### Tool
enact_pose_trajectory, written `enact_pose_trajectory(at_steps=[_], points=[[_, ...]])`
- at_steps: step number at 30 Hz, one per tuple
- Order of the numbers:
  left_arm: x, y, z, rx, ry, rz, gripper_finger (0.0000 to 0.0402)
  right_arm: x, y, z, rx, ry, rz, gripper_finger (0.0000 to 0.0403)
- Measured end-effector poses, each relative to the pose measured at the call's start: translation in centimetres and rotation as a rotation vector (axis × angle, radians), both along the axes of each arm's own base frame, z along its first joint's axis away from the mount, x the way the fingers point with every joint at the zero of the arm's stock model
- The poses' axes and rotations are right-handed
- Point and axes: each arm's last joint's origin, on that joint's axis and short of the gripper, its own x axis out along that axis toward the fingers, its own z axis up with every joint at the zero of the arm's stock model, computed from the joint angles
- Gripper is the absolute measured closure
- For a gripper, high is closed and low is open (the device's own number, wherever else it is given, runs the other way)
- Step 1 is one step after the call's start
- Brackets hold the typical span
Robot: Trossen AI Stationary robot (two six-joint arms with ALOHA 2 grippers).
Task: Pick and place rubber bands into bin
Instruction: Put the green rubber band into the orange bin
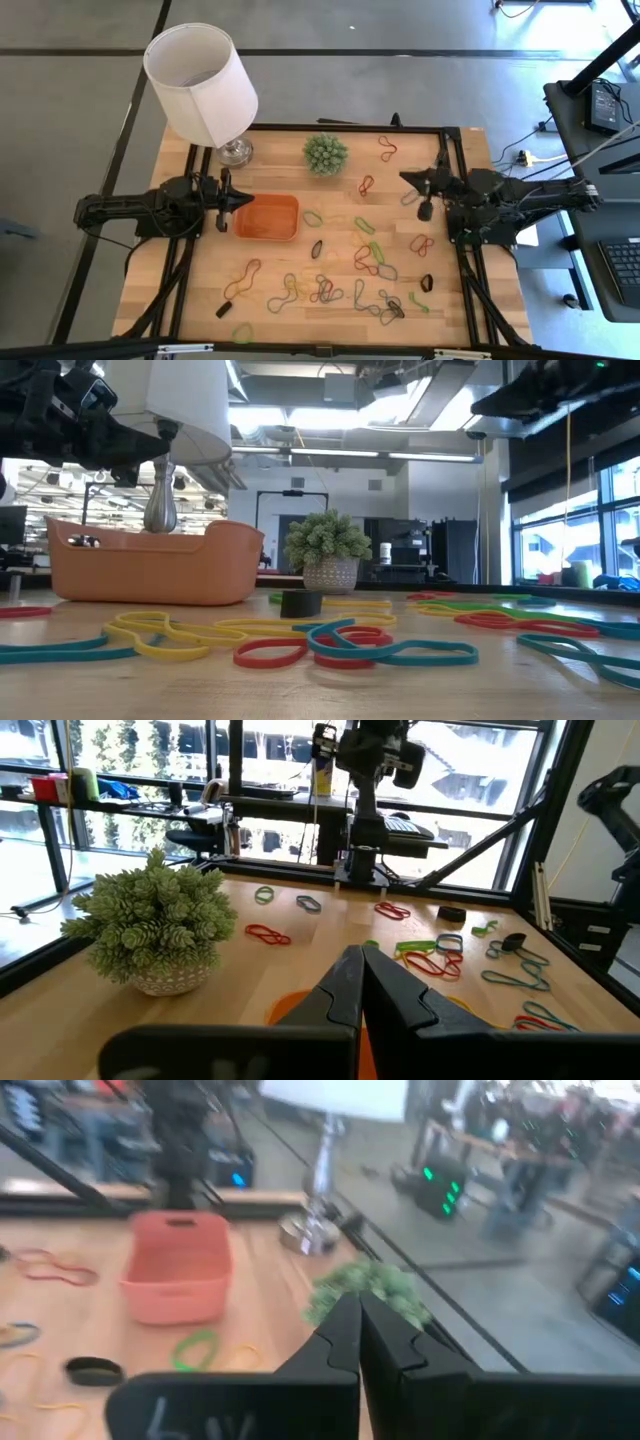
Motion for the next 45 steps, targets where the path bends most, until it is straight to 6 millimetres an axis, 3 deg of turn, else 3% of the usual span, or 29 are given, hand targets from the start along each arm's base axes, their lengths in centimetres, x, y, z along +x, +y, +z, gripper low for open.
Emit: enact_pose_trajectory(at_steps=[10,15,20,31,45], points=[[0.0,0.0,0.0,0.0,0.0,-0.001,0.0398,5.7,-2.6,2.6,0.099,0.13,-0.183,0.0403],[0.0,0.0,0.0,0.0,0.0,-0.001,0.0398,8.4,-3.0,3.8,0.13,0.246,-0.183,0.0403],[0.0,0.0,0.0,0.0,0.0,0.0,0.0398,10.2,-3.2,4.2,0.269,0.4,-0.195,0.0403],[0.0,0.0,0.0,0.0,0.0,-0.001,0.0398,12.2,-3.0,0.8,0.644,0.602,-0.325,0.0403],[0.0,0.0,0.0,0.0,0.0,0.0,0.0398,14.1,-3.2,-3.6,0.734,0.783,-0.466,0.0345]])
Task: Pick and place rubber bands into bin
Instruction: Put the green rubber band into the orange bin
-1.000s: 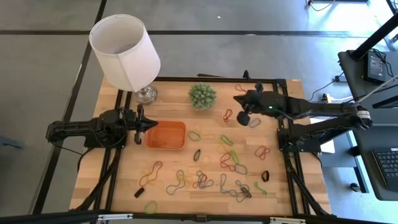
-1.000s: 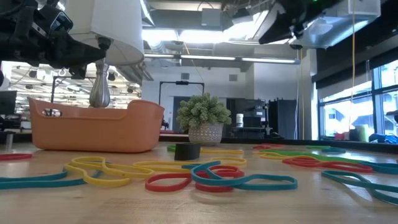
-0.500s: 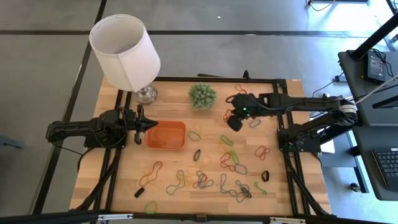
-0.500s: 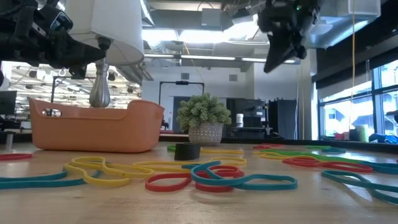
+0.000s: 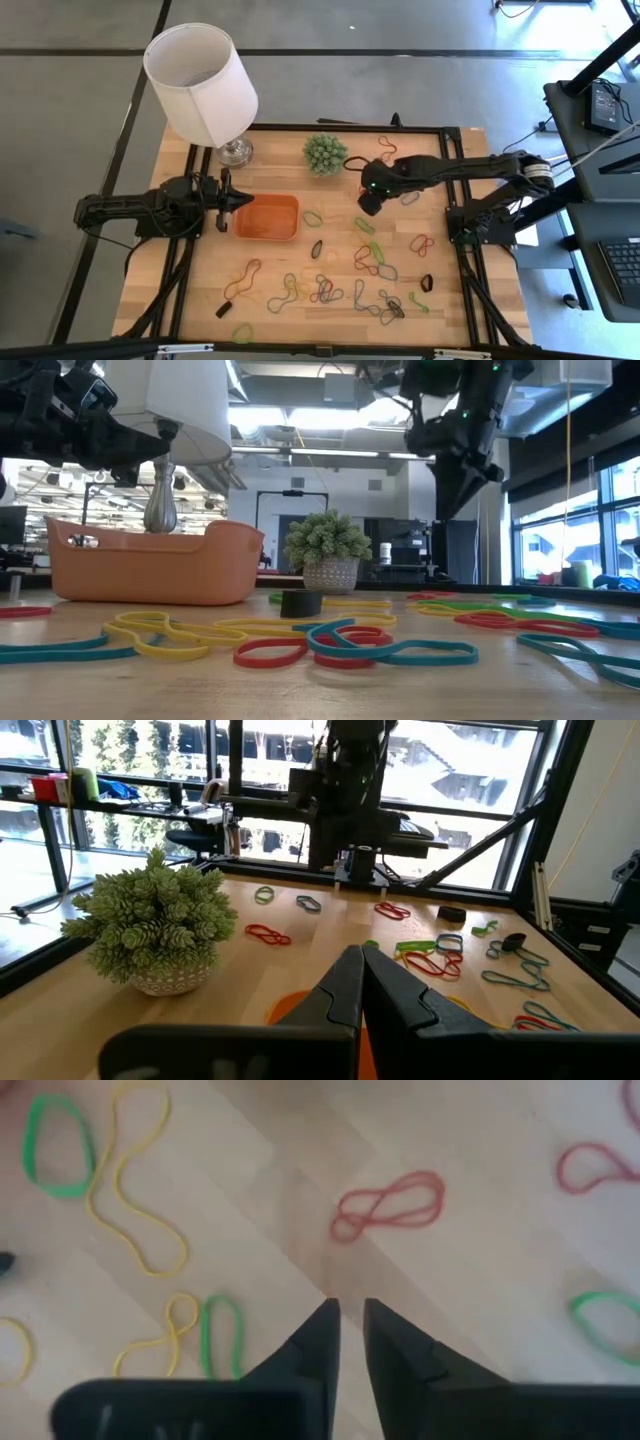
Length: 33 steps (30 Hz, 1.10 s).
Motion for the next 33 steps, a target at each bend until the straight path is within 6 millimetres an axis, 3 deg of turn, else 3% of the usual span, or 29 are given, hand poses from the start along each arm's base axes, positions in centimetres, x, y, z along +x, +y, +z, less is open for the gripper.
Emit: enact_pose_trajectory(at_steps=[12,17,26,33], points=[[0.0,0.0,0.0,0.0,0.0,-0.001,0.0398,2.2,0.3,-5.2,0.185,0.159,0.02,0.0272],[0.0,0.0,0.0,0.0,0.0,0.0,0.0398,3.1,1.5,-6.5,0.185,0.16,0.057,0.0252],[0.0,0.0,0.0,0.0,0.0,0.0,0.0398,4.0,3.6,-8.6,0.19,0.199,0.079,0.0256],[0.0,0.0,0.0,0.0,0.0,0.0,0.0398,4.4,4.0,-10.7,0.191,0.262,0.086,0.0261]])
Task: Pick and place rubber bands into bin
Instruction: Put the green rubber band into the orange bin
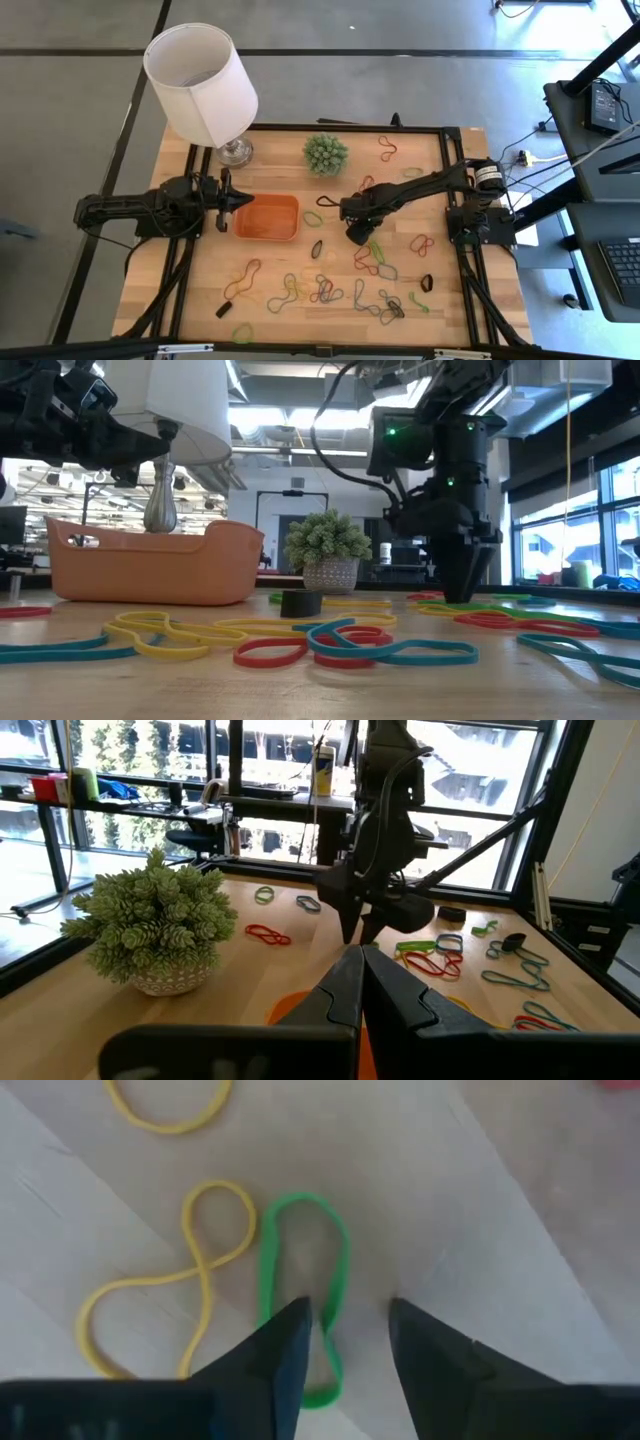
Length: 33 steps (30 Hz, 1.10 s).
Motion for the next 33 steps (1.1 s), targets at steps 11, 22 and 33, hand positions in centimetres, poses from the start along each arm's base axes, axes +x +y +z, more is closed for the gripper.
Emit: enact_pose_trajectory(at_steps=[11,22,33], points=[[0.0,0.0,0.0,0.0,0.0,0.0,0.0398,-0.3,0.0,0.5,0.003,0.006,-0.005,0.0394],[0.0,0.0,0.0,0.0,0.001,0.0,0.0398,-1.7,-0.3,8.2,-0.096,0.028,-0.075,0.0401],[0.0,0.0,0.0,0.0,0.0,0.0,0.0398,2.6,-1.2,19.1,-0.267,-0.31,0.009,0.0403]])
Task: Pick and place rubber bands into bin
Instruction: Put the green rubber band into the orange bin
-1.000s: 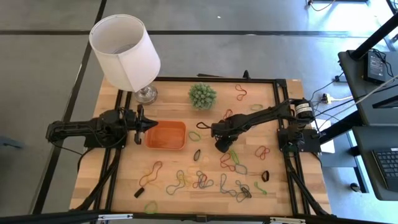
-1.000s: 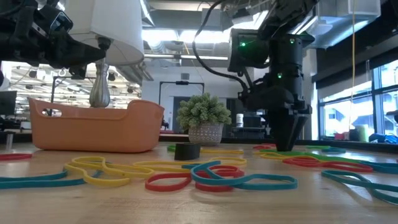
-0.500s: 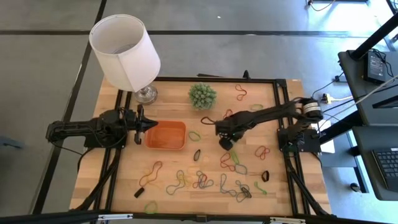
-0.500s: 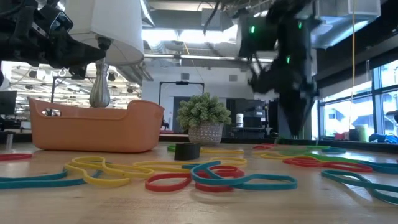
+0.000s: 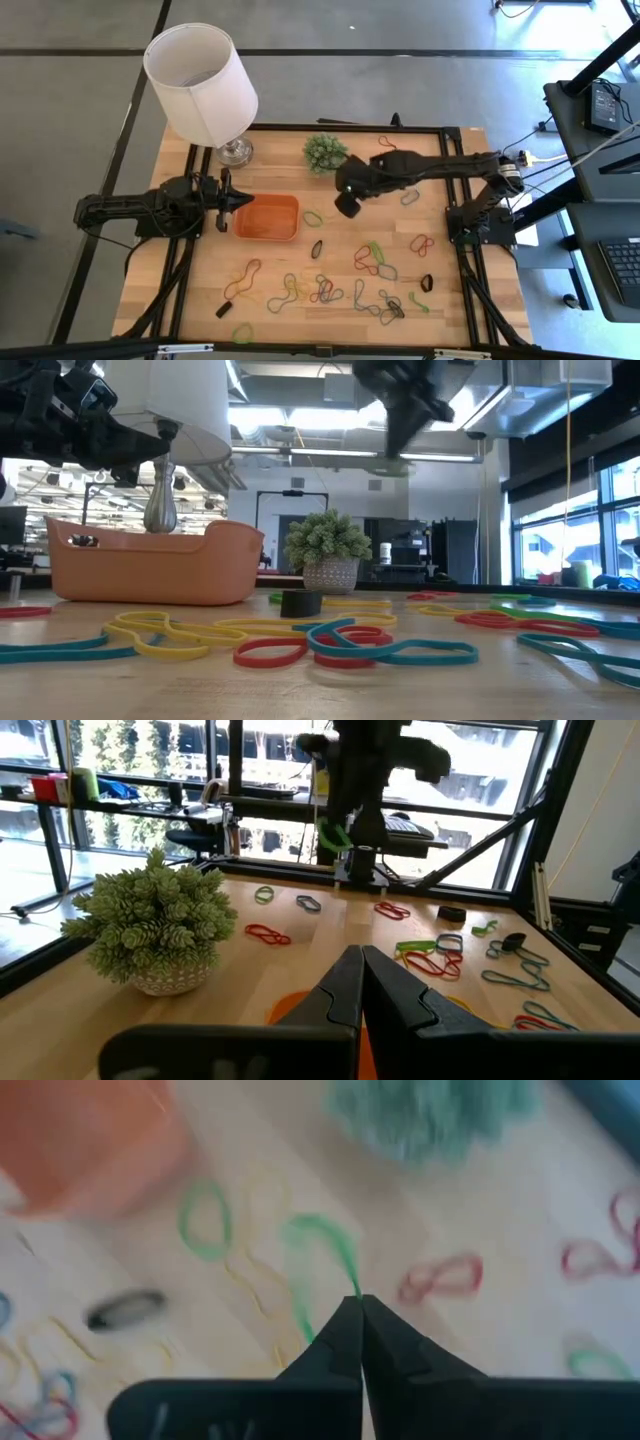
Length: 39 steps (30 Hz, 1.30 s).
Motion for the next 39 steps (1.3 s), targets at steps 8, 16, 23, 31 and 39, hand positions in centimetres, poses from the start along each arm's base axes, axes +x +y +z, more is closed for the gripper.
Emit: enact_pose_trajectory(at_steps=[8,16,23,31,39], points=[[0.0,0.0,0.0,0.0,0.0,-0.001,0.0398,6.1,-0.3,2.6,-0.064,-0.135,0.143,0.0403],[0.0,0.0,0.0,0.0,0.0,0.0,0.0398,13.3,0.1,-0.1,0.008,-0.221,0.328,0.0403],[0.0,0.0,0.0,0.0,0.0,0.0,0.0398,16.9,0.3,-6.8,0.071,-0.174,0.373,0.0403],[0.0,0.0,0.0,0.0,0.0,0.0,0.0398,19.2,0.4,-14.1,0.085,-0.093,0.375,0.0403],[0.0,0.0,0.0,0.0,0.0,0.0,0.0398,19.3,0.5,-14.8,0.115,-0.095,0.361,0.0385]])
